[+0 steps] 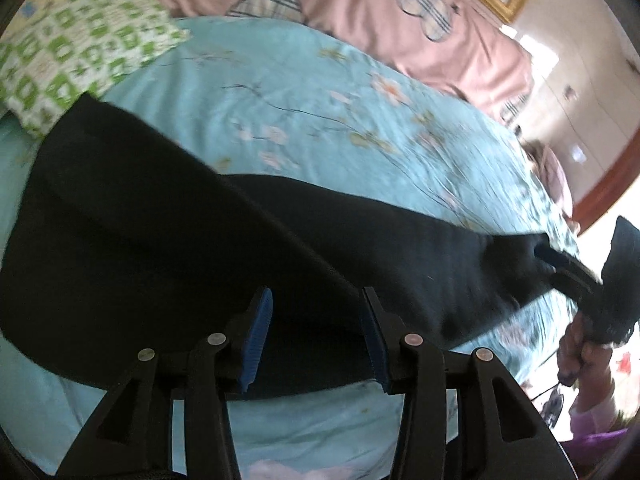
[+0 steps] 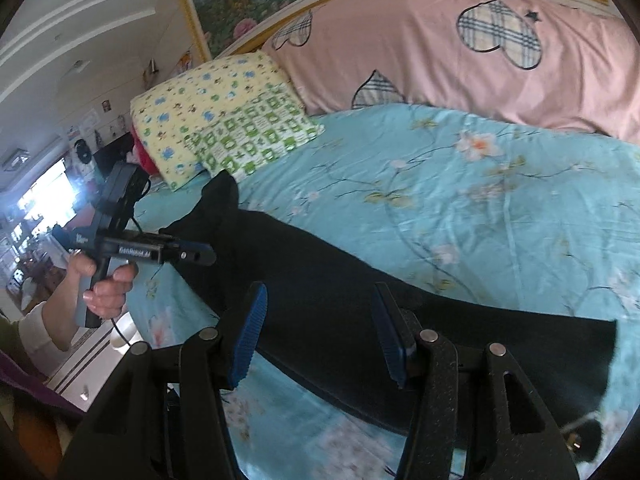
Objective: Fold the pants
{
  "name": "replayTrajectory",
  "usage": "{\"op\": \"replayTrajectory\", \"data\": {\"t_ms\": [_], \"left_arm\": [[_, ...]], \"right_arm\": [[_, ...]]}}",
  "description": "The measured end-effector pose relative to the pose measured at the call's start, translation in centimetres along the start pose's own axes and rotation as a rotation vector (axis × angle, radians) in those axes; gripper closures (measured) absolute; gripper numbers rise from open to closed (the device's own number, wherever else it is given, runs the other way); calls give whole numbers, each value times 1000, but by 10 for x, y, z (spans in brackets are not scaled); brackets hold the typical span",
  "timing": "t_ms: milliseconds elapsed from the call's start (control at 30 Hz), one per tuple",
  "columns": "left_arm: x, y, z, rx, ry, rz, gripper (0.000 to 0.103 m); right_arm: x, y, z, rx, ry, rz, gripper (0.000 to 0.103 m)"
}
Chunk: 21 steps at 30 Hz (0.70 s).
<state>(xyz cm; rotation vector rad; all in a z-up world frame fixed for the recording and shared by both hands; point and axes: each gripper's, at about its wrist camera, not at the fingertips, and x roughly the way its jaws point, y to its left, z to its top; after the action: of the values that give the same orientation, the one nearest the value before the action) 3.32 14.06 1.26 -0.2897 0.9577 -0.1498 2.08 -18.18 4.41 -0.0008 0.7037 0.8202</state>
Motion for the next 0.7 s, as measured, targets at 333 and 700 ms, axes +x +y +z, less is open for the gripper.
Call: {"op": "replayTrajectory", "data": {"t_ms": [333, 700], "left_arm": [[-33, 60, 27, -76, -78, 96, 52], [-47, 121, 69, -93, -87, 174, 46]], "right_arm": [[48, 20, 11, 19, 51, 120, 48], [103, 53, 34, -8, 108, 230, 48]]}}
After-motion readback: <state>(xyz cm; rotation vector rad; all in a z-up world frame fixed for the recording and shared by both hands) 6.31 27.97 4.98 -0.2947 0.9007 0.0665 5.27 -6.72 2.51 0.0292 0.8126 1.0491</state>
